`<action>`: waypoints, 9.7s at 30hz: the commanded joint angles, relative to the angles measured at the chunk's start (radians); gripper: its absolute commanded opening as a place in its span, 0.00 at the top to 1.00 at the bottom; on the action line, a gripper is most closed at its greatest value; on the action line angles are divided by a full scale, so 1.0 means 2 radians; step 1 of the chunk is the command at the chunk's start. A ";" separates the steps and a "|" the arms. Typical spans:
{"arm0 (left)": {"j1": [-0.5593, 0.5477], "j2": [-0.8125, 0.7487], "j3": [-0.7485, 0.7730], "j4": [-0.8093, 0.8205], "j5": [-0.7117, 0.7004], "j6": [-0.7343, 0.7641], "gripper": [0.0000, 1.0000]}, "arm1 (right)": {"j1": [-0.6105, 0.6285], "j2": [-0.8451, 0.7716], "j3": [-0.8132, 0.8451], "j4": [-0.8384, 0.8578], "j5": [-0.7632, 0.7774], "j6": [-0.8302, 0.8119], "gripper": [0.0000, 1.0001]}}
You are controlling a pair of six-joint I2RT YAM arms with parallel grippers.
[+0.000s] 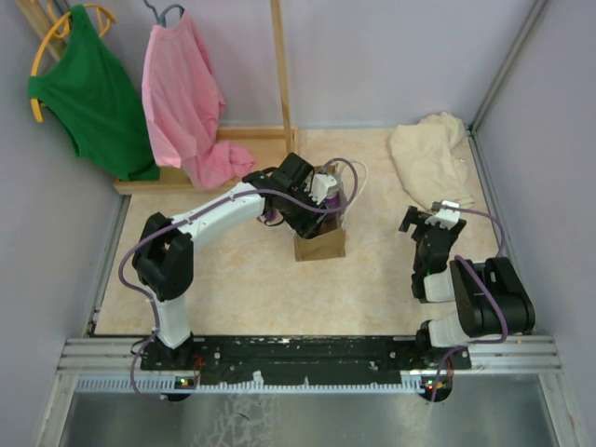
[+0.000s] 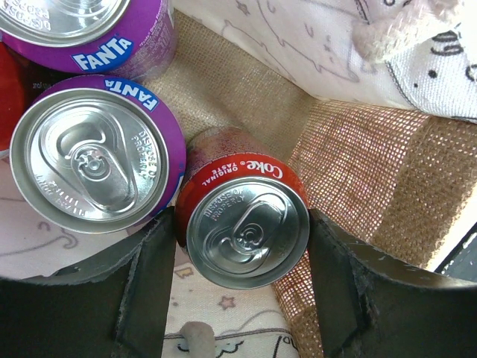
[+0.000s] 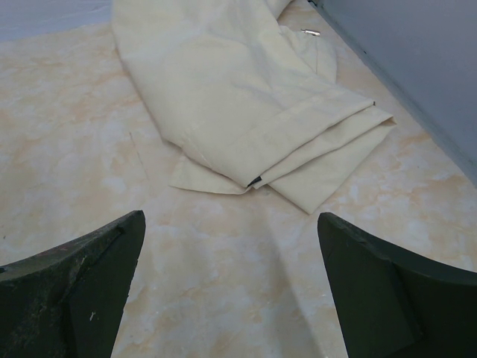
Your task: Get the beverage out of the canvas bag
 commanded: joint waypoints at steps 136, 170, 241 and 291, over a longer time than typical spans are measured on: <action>0.267 -0.193 -0.209 0.178 -0.123 -0.138 0.00 | 0.008 0.004 0.006 0.022 0.011 -0.015 0.01; 0.057 -0.075 0.081 0.124 0.045 0.038 0.10 | 0.008 0.004 0.006 0.022 0.011 -0.015 0.01; 0.015 0.040 0.119 -0.021 -0.117 0.007 0.11 | 0.009 0.004 0.006 0.022 0.011 -0.015 0.01; 0.000 0.116 0.156 -0.077 -0.143 -0.020 0.62 | 0.009 0.004 0.006 0.022 0.011 -0.015 0.01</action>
